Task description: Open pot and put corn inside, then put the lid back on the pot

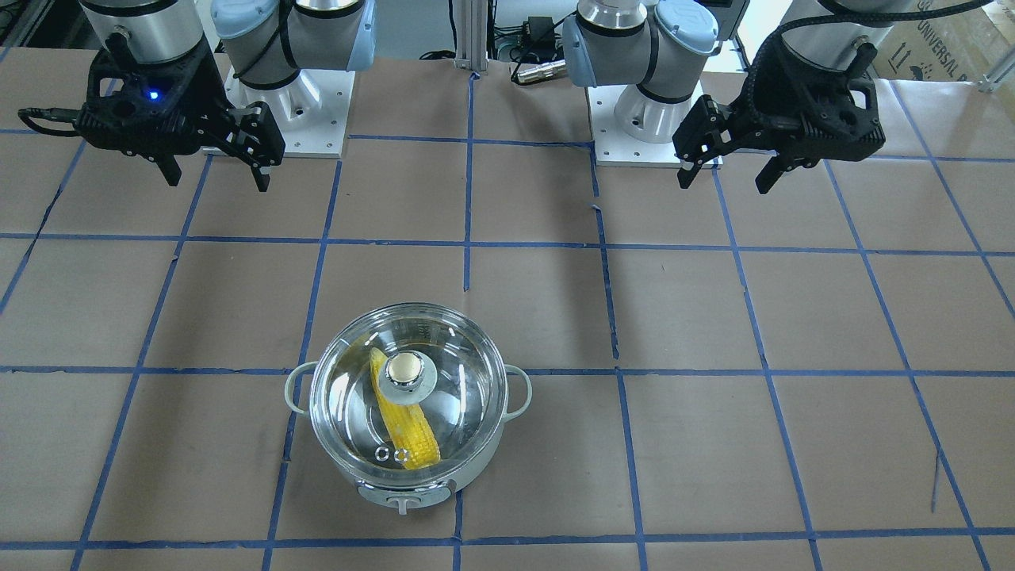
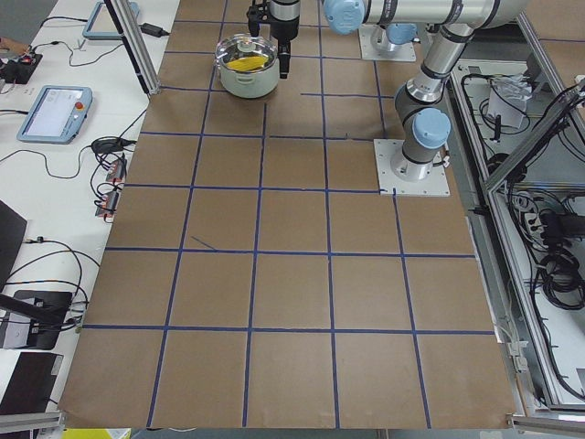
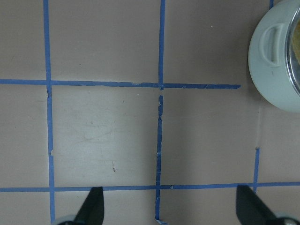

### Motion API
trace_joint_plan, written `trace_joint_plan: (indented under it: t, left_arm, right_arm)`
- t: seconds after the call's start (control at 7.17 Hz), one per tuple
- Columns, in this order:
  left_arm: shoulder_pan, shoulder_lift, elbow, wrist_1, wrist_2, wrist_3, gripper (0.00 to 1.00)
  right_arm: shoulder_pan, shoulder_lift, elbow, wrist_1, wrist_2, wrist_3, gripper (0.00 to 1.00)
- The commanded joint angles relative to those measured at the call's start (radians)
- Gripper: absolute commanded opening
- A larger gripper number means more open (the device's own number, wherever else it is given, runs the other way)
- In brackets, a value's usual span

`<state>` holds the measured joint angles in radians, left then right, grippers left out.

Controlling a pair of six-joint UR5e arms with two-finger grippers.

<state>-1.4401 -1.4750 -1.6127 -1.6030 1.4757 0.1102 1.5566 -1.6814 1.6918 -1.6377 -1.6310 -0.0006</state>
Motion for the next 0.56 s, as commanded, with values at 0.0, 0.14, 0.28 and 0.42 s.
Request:
trace_joint_plan:
  t: [0.0, 0.14, 0.28, 0.42]
  left_arm:
    - [-0.002, 0.004, -0.004, -0.003, 0.003, 0.037, 1.0]
    - [-0.003, -0.011, -0.004, -0.002, 0.0, 0.037, 1.0]
    - [-0.002, -0.013, -0.006, -0.003, 0.002, 0.039, 1.0]
    - [0.0, -0.014, -0.006, -0.003, 0.002, 0.04, 1.0]
  right_arm:
    - [-0.006, -0.018, 0.005, -0.002, 0.01, -0.001, 1.0]
    - [-0.006, -0.02, -0.01, 0.005, 0.01, -0.001, 1.0]
    - [-0.004, -0.02, -0.036, 0.009, 0.051, -0.001, 1.0]
    - [0.0, -0.017, -0.056, 0.013, 0.065, -0.001, 1.0]
